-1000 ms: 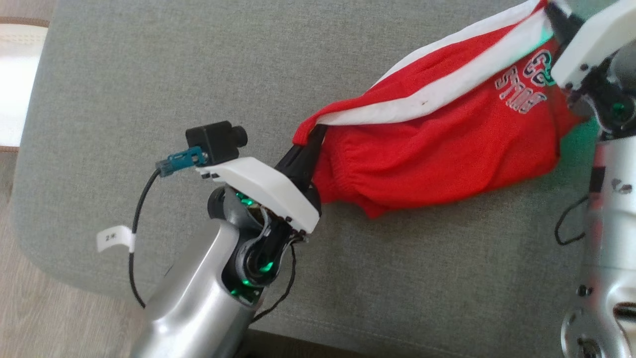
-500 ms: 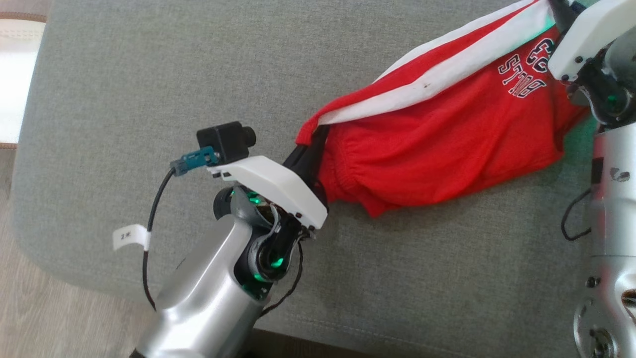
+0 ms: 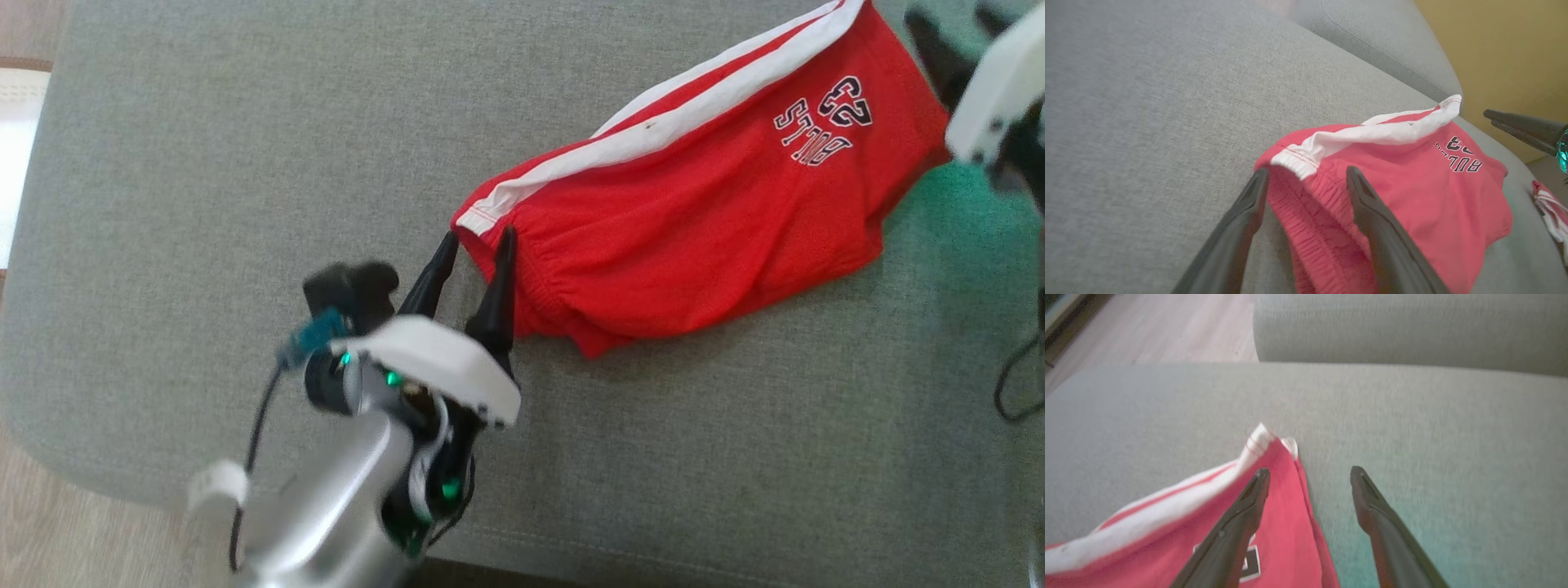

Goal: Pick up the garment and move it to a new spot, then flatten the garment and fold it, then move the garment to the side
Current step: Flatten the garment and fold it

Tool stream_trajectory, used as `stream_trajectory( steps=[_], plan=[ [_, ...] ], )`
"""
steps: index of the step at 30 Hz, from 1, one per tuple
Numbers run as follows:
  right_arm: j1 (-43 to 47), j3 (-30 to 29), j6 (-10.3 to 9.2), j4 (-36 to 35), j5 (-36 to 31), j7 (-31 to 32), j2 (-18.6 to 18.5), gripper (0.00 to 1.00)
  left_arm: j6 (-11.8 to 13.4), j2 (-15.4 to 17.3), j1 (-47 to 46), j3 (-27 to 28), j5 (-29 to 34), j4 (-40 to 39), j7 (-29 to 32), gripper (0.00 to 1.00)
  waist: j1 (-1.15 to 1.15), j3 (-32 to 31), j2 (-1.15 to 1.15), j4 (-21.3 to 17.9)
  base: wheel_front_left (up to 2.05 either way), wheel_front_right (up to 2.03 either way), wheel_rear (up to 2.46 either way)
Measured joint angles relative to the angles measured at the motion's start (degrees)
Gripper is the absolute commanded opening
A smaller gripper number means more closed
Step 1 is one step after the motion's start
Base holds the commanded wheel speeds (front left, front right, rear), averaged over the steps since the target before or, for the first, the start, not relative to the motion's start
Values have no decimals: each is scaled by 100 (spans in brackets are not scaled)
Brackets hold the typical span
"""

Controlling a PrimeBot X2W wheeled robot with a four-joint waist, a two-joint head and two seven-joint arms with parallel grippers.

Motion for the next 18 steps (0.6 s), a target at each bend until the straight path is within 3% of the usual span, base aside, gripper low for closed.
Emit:
stream_trajectory(
  steps=[6,14,15,16,18],
  plan=[
    [491,29,0,-65,86,445,-65,100,399,187,303,-355,847,-350,-535,100,0,-11,0,80,0,0,0],
    [389,4,0,9,-375,882,-81,100,457,100,310,-523,1380,-401,-788,100,0,111,0,358,0,0,0],
    [383,21,0,10,-374,953,-99,56,453,94,315,-525,1441,-401,-790,100,0,108,0,382,0,0,0],
    [386,36,0,-3,-367,982,-103,0,452,92,333,-517,1497,-401,-831,100,0,96,0,392,0,0,0],
    [413,25,0,-5,-266,1044,-79,0,434,97,404,-494,1580,-408,-836,100,0,58,0,382,0,0,0]
  ],
)
